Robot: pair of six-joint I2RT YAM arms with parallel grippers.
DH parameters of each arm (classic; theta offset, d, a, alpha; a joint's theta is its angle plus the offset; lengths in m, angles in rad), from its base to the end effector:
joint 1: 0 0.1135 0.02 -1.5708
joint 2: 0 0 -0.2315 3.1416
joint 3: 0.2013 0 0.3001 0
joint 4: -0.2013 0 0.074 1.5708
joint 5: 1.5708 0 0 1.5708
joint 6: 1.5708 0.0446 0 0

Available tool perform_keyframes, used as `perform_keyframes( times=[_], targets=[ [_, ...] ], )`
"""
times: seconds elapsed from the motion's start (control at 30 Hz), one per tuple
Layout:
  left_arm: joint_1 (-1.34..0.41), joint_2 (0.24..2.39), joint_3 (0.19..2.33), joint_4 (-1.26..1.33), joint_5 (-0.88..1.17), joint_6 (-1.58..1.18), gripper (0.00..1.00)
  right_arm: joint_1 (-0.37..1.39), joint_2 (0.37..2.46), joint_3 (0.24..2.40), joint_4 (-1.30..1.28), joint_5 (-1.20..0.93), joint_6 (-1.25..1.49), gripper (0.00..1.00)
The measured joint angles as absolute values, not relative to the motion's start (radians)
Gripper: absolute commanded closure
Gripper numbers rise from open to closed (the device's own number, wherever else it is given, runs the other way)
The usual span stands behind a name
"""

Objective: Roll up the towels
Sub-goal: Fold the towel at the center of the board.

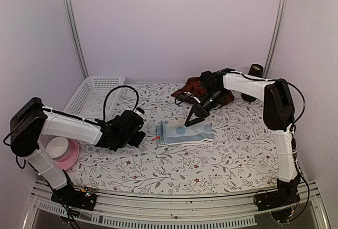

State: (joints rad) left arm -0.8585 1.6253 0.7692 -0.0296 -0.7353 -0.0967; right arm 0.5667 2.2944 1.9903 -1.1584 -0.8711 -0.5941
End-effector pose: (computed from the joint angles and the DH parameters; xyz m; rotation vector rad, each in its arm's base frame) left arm 0.2438 -0.2366 0.0790 0.5347 2.1440 0.3900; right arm 0.3891 0.2880 0.1541 -1.5654 2.2608 1.2770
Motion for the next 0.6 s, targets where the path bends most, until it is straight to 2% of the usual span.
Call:
perform_keyframes(
  times=[0.27,0.4,0.6],
  targets=[
    [-0.904,1.544,0.877,-0.036,-0.577,-0.09,0.1,0.403,1.959,1.656,-1.021,-0.802,-0.61,0.53],
    [-0.91,1.57,0.986,-0.019,-0.496,-0.066,0.08,0.385,1.93,1.533,-0.971,-0.793,-0.633,0.53],
    [-0.885,1.745,1.147,-0.012,-0.318,-0.041,0.1,0.405,1.923,1.438,-0.918,-0.777,-0.671,0.52]
  ],
)
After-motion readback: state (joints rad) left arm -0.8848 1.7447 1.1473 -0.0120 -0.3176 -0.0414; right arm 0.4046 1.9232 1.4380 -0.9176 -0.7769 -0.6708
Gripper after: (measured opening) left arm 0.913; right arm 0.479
